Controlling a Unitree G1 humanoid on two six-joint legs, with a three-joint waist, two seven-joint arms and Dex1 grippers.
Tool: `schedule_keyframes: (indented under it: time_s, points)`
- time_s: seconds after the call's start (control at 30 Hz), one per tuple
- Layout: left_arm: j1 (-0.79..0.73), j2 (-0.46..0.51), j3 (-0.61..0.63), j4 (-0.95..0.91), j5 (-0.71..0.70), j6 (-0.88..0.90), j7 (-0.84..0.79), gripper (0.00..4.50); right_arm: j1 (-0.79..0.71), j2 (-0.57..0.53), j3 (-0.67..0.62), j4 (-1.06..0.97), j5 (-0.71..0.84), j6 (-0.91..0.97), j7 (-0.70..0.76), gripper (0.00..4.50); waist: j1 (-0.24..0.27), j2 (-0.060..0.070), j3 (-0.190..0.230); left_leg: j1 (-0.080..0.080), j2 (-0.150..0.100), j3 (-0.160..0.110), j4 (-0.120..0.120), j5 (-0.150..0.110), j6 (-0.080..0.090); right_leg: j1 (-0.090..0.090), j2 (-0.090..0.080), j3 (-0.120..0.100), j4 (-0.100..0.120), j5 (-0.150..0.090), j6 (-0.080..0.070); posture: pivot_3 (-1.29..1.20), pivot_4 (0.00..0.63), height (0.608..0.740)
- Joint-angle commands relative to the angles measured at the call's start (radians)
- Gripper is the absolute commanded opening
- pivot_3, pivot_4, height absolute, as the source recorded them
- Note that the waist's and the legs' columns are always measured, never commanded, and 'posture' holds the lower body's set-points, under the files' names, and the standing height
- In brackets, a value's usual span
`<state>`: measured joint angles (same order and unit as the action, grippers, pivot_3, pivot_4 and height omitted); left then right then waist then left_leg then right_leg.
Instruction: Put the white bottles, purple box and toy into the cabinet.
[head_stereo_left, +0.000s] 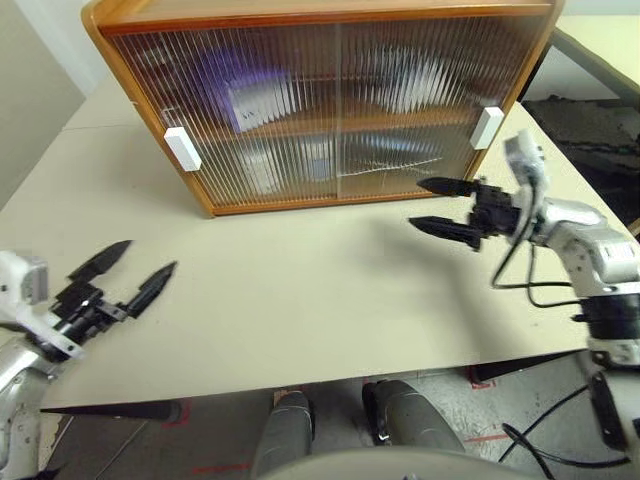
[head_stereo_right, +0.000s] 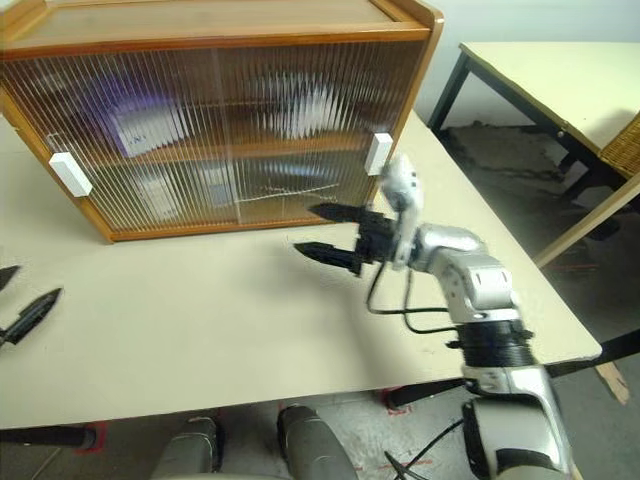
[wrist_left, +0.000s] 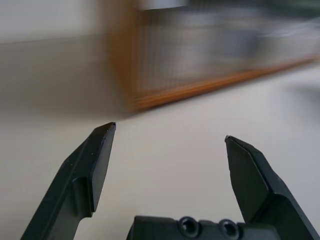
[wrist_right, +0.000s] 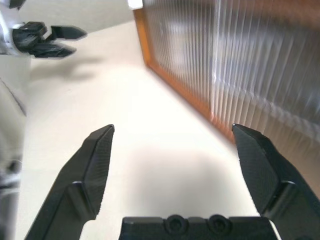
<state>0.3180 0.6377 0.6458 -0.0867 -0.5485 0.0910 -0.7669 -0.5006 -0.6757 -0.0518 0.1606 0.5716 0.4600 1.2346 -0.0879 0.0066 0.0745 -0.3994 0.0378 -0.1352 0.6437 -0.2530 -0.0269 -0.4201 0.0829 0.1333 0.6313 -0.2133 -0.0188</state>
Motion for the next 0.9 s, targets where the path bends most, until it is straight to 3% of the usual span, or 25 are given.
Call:
schedule_keyframes:
  time_s: [0.03,0.17,0.33,0.6,0.67,0.9]
  points:
    - [0.015,-0.015,0.044,0.039,0.061,0.021,0.118,4.5,0.003,-0.077,-0.084,0.204,-0.007,-0.048,0.081,4.47,0.004,-0.003,0.002,0.001,-0.001,0.001,0.0,0.0,0.0,0.001,0.0,0.003,0.0,-0.002,-0.002,-0.1,0.119,0.74]
    - [-0.007,-0.004,0.062,0.075,0.105,0.036,0.211,4.5,-0.055,-0.112,-0.159,0.511,-0.088,-0.251,0.011,4.47,0.008,-0.008,0.014,0.013,0.0,0.004,-0.001,0.0,0.001,0.009,0.003,0.015,0.001,-0.002,0.004,-0.09,0.138,0.74]
    - [-0.103,-0.013,0.039,0.108,0.108,0.019,0.255,4.5,-0.128,-0.092,-0.256,0.744,-0.118,-0.418,-0.162,4.47,0.01,-0.007,0.034,0.023,-0.001,0.005,-0.001,0.0,0.001,0.015,0.004,0.019,0.002,0.003,0.002,-0.1,0.157,0.74]
    - [-0.176,-0.009,0.038,0.141,0.167,0.012,0.331,4.5,-0.129,-0.05,-0.331,0.859,-0.135,-0.659,-0.247,4.47,0.002,-0.007,0.04,0.025,0.002,0.005,-0.003,-0.002,0.003,0.015,0.008,0.02,0.002,0.007,-0.002,-0.1,0.136,0.74]
    - [-0.18,-0.02,0.031,0.125,0.169,0.019,0.347,4.5,-0.126,-0.044,-0.341,0.88,-0.135,-0.703,-0.235,4.47,0.001,-0.007,0.04,0.024,0.002,0.005,-0.003,-0.004,0.006,0.015,0.008,0.021,0.002,0.01,-0.009,-0.1,0.127,0.74]
    - [-0.155,-0.032,0.022,0.086,0.187,0.008,0.363,4.5,-0.125,-0.044,-0.341,0.951,-0.159,-0.783,-0.22,4.47,0.003,-0.008,0.039,0.021,0.002,0.006,-0.002,-0.007,0.009,0.015,0.008,0.022,-0.002,0.013,0.001,-0.09,0.106,0.74]
